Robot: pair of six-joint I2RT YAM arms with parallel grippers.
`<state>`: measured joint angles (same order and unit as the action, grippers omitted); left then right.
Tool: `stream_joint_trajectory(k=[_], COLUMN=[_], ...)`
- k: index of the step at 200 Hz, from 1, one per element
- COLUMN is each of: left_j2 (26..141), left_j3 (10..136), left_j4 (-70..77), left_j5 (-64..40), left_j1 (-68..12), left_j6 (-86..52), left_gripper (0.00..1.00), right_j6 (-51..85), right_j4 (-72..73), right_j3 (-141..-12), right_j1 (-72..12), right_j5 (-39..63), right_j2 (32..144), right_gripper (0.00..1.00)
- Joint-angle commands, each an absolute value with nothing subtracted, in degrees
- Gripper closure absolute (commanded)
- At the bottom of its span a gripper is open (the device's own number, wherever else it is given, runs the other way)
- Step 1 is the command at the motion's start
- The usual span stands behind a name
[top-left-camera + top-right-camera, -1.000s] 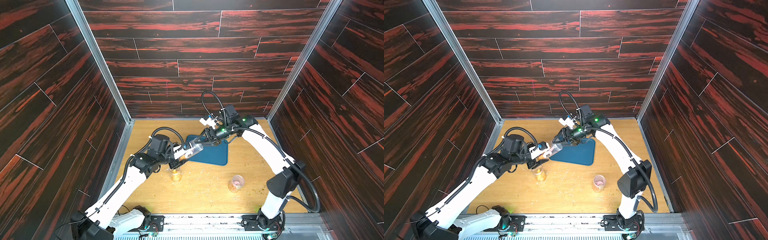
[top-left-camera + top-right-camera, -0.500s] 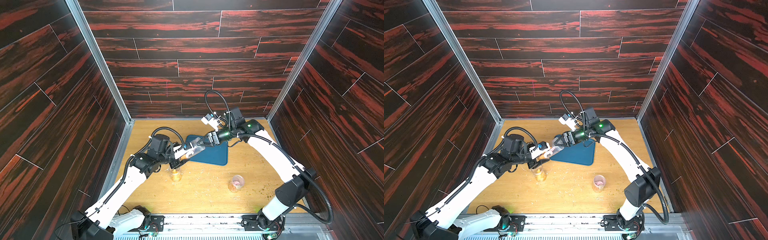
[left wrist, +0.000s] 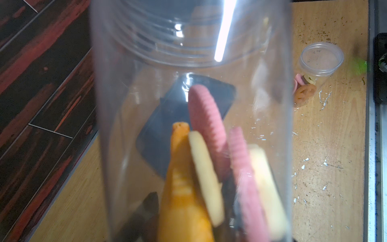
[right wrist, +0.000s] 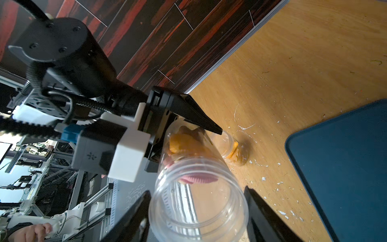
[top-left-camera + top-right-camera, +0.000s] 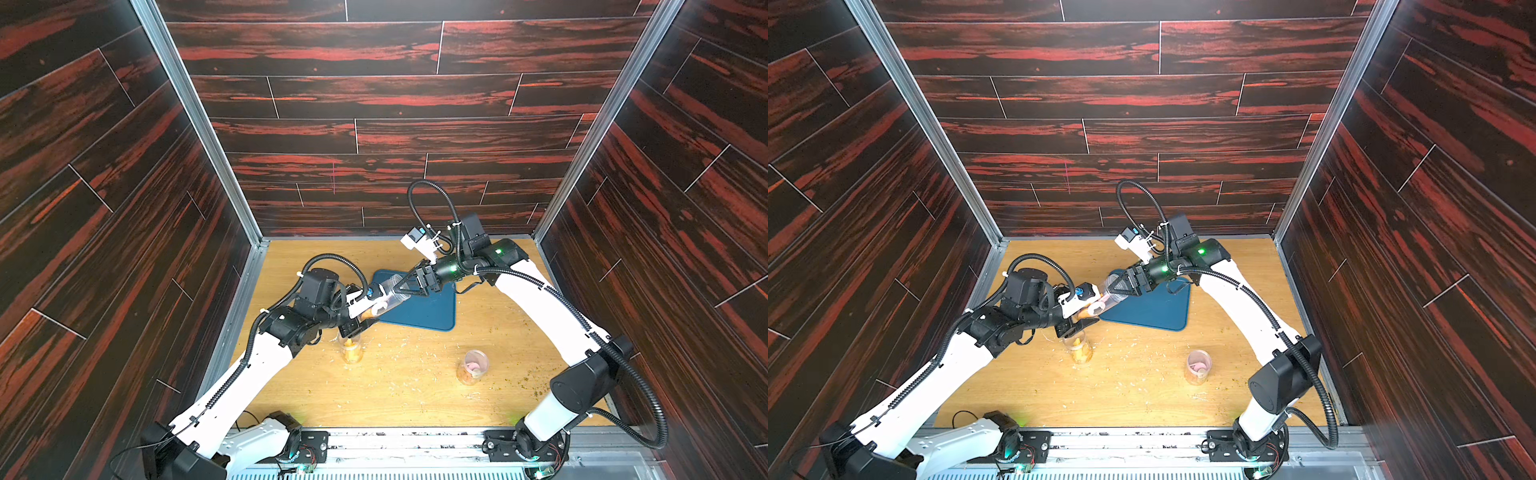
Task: Pour the cookies out of the jar
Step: Unscrew the lid from the jar.
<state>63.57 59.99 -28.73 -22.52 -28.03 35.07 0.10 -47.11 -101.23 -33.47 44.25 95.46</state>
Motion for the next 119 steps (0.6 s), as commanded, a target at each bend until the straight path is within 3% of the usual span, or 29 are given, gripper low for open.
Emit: stream_joint_trajectory(k=[1,61,119], left_j2=[61.03,61.0,61.09], left_j3=[61.14,61.78,62.14], left_j4=[-26.59,-25.31,-24.67], left_j5=[-26.48,-28.61,-31.8], left_j1=[-28.39,-28.46,-28.48], left_j6=[34.82,33.09,31.78], left_gripper=[0.9,0.91,0.91], right_j6=[-2.37,0.52,-3.51], right_j4=[-47.16,-32.46,-35.02], right_j3=[-102.55,-89.43,-90.06], right_j1=[-33.9,-33.84,-33.82], right_j5=[43.15,42.69,43.36], right_j2=[94.95,85.45,85.49], right_gripper=[0.29,0.28,0.28])
